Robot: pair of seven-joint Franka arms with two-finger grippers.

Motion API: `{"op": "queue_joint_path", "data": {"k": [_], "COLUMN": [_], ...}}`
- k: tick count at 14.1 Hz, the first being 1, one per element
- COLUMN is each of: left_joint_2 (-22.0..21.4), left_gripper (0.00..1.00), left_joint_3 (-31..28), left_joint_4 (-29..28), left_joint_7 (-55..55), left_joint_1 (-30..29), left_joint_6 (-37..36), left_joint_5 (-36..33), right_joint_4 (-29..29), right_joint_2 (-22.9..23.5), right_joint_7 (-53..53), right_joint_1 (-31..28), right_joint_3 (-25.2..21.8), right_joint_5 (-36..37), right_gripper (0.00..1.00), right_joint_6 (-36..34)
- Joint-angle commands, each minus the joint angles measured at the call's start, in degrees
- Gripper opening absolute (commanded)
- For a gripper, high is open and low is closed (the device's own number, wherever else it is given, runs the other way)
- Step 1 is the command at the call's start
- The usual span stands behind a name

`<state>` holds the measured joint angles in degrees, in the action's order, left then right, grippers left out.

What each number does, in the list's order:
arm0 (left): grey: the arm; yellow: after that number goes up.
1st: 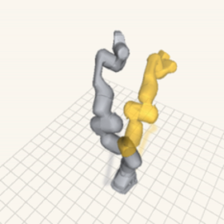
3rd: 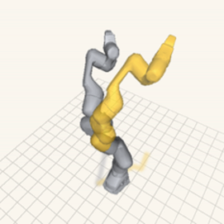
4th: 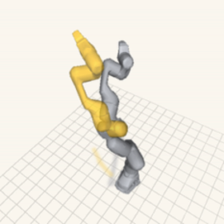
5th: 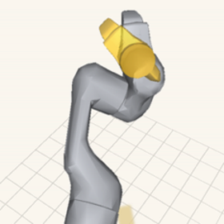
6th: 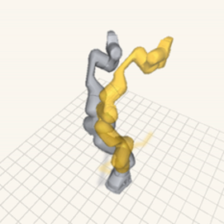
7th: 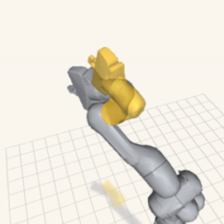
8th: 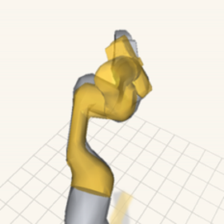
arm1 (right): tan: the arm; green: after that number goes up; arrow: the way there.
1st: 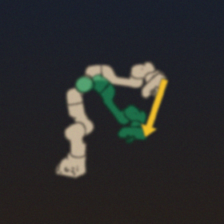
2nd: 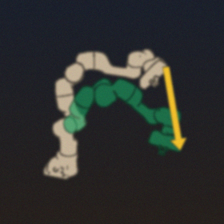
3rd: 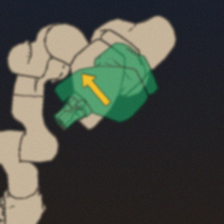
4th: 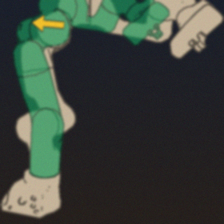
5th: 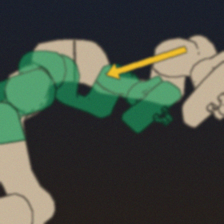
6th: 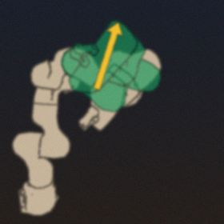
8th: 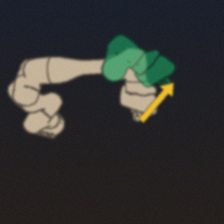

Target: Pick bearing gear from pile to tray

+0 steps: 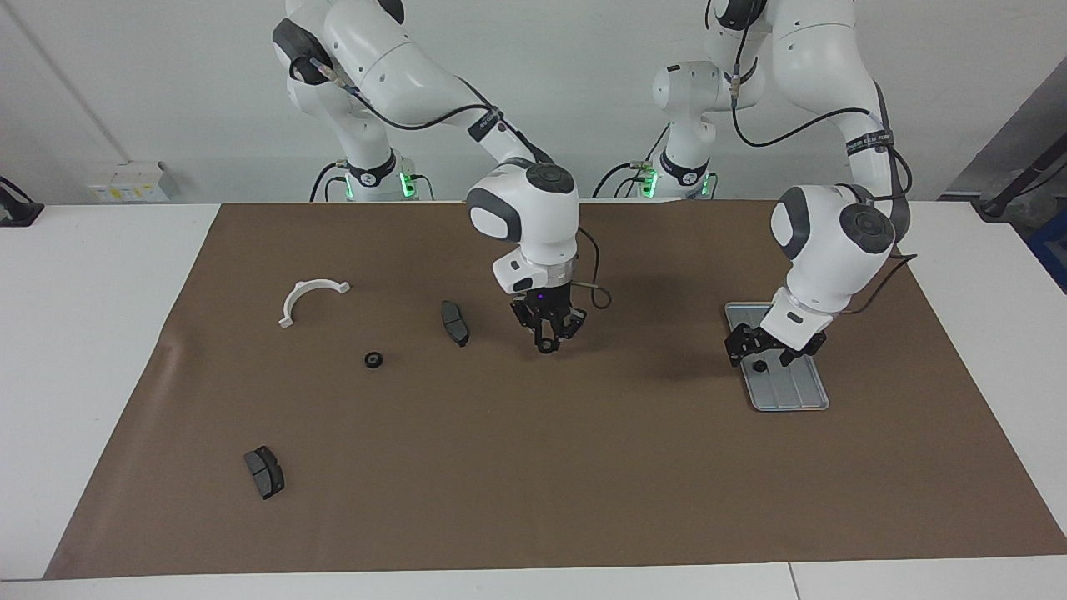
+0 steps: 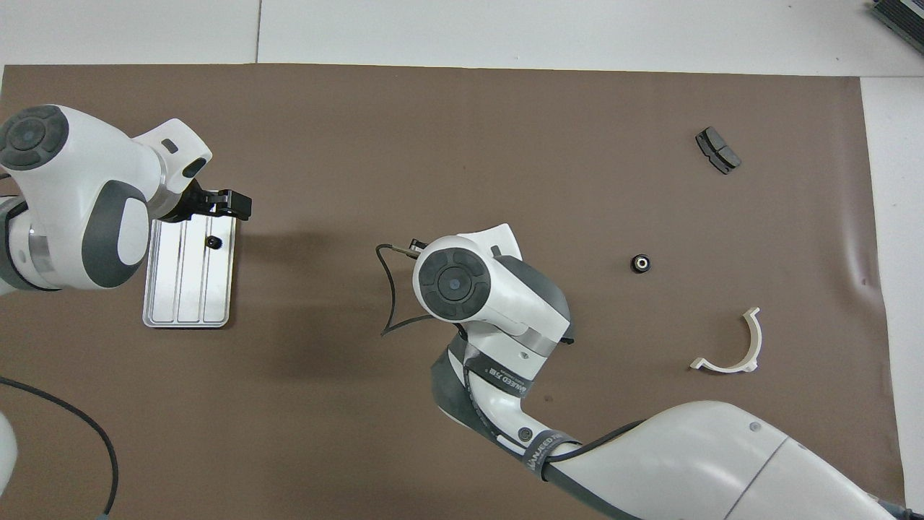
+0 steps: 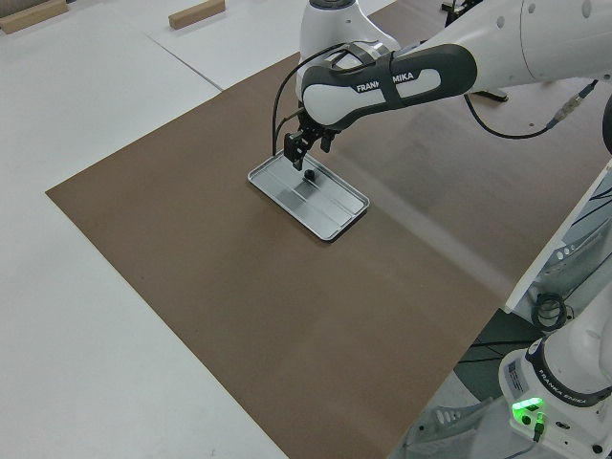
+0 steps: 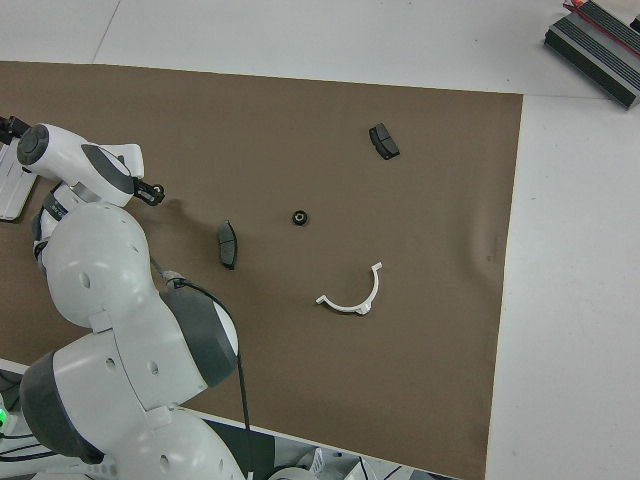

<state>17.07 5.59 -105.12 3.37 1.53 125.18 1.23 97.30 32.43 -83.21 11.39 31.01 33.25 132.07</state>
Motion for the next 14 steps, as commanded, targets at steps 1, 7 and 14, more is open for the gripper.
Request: {"op": "queue_joint_path", "data": {"k": [1, 7, 14], "left_joint_2": [-0.02, 2.70, 12.54], "left_gripper": [1.00, 0.94, 0.87], "left_joint_3": [-0.67, -0.76, -1.37], "left_joint_4": [1.92, 10.61, 21.62], "left_joint_7": [5.83, 19.90, 34.32], "left_joint_1": [2.86, 9.98, 21.32], "left_joint_6": [-1.60, -6.95, -8.98], "left_joint_5": [0.97, 1.76, 1.76], "right_joint_4": [-2.38, -1.67, 1.48], "right_joint_2": [2.46, 2.12, -10.18], "right_joint_7": [-1.86, -1.69, 18.92], "right_joint_1": [-0.85, -1.11, -5.07], "right_joint_3": [1.25, 1.16, -3.74], "right_joint_5": [2.52, 2.79, -4.48], "right_gripper": [0.02, 1.00, 1.00], "right_joint_6": [0.21, 1.09, -7.09]}}
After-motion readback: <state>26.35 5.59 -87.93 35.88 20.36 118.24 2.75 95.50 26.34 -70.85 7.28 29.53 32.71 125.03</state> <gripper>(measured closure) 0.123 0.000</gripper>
